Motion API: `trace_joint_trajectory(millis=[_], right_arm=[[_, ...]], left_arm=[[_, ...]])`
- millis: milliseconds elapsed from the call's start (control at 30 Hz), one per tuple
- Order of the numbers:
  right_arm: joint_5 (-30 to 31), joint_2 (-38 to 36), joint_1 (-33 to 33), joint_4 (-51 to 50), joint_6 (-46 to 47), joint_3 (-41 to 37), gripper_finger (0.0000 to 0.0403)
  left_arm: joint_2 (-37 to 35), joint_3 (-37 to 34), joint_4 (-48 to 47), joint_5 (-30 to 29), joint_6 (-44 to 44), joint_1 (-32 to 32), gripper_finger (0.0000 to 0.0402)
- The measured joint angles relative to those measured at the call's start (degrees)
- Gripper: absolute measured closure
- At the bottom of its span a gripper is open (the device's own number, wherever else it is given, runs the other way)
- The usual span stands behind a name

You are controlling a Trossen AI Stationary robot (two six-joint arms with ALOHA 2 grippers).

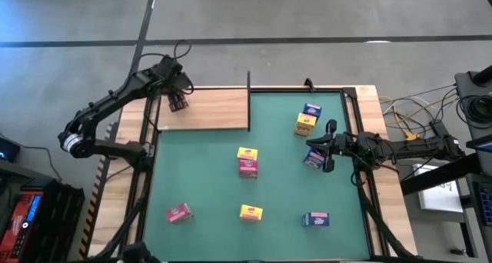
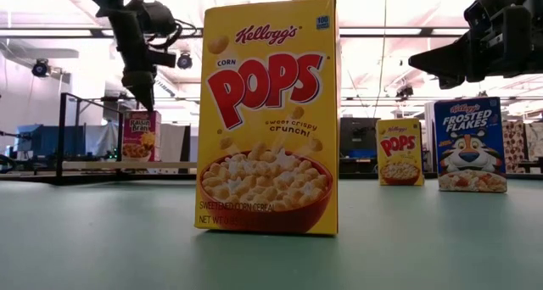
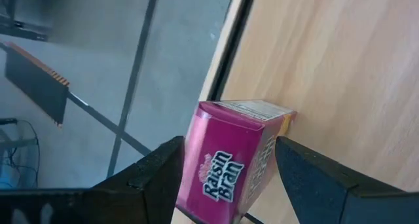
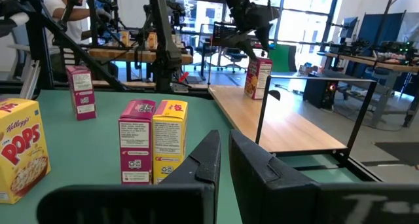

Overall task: Stack cereal on shelf
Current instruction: Put the top pink cereal box on the shelf

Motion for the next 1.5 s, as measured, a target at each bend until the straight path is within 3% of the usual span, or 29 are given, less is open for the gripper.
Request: trace_joint_trajectory(millis=[233,400,533,667,867,1167,1500], right_arm=[[0.0,0.0,0.0,0.0,0.0,0.0,0.038],[0.0,0.0,0.0,0.0,0.0,0.0,0.038],[0.0,0.0,0.0,0.0,0.0,0.0,0.038],[0.0,0.0,0.0,0.0,0.0,0.0,0.038],[0.0,0.0,0.0,0.0,0.0,0.0,0.038],[0.0,0.0,0.0,0.0,0.0,0.0,0.038],[0.0,0.0,0.0,0.0,0.0,0.0,0.038]], left_arm=[[-4.5,0.0,-1.1,5.9,-2.9,-0.1,0.018],[-6.3,0.0,-4.5,13.0,-10.8,-1.5,0.0179],[-6.0,0.0,-7.5,14.2,-17.5,-6.1,0.0179],[-5.0,0.0,-8.2,11.9,-21.6,-10.1,0.018],[-1.1,0.0,-4.6,4.3,-26.0,-9.5,0.018],[4.0,-0.1,-3.4,2.9,-29.9,-6.2,0.018],[4.6,-0.1,-3.9,-0.1,-29.9,-5.6,0.018]])
